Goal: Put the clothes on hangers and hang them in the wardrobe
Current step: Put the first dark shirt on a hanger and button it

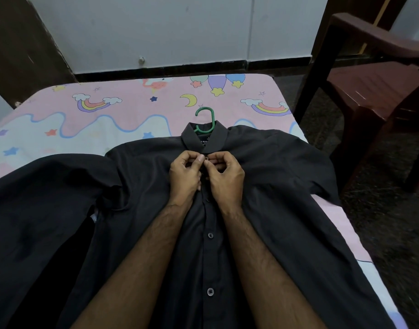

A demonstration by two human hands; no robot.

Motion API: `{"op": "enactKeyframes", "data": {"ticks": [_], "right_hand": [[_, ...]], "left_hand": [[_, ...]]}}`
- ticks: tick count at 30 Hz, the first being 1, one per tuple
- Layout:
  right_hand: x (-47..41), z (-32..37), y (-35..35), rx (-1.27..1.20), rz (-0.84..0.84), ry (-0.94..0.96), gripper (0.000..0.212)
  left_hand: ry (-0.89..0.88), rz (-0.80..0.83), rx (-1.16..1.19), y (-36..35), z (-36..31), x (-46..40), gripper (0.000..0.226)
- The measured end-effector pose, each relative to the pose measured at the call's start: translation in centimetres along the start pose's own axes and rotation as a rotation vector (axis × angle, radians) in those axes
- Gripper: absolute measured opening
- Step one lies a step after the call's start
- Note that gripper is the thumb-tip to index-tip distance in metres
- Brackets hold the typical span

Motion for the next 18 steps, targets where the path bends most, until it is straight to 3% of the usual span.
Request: {"op": "enactKeyframes", "data": {"ticks": [5,9,12,14,16,18], "right_hand": [[-0.1,-0.2,0.1,0.012,-0.021,0.044,0.014],[-1.2,0.1,2.3,-0.231,-0.152,-0.093,0.019],[-4.1,3.1,5.2,0.021,-0.262,0.029,0.021],[-7.5,4.9,4.7,0.35,-0.123,0.099,0.025],[-10.7,5.2,2.6,0.647,0.154,0.084,0.042],[-11.9,4.3,0.5,0.701,0.46,-0.024,0.065]], "left_hand": [[-0.007,0.013,-0.023,0.0,0.4,-0.2,0.016],[-0.071,-0.029,-0.038,0.4,0.6,0.2,0.013],[-0.107,-0.044,-0.061,0.7,0.5,0.4,0.01],[-0.161,-0.052,-0.085,0.6,0.1,0.7,0.022],[-0.206,-0.055,-0.084,0.5,-0.6,1.0,0.027],[-0.212,-0.05,-0.095,0.4,-0.8,1.1,0.029]]}}
Point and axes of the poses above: each hand's wrist, its own x-axis away from the middle knuckle, its own y-axis out of the back of the hand, z = x × y, the point moved 7 cm from there along -x, towards the middle knuckle, and after that the axes turned 14 degrees about x, right-handed, at the moved point
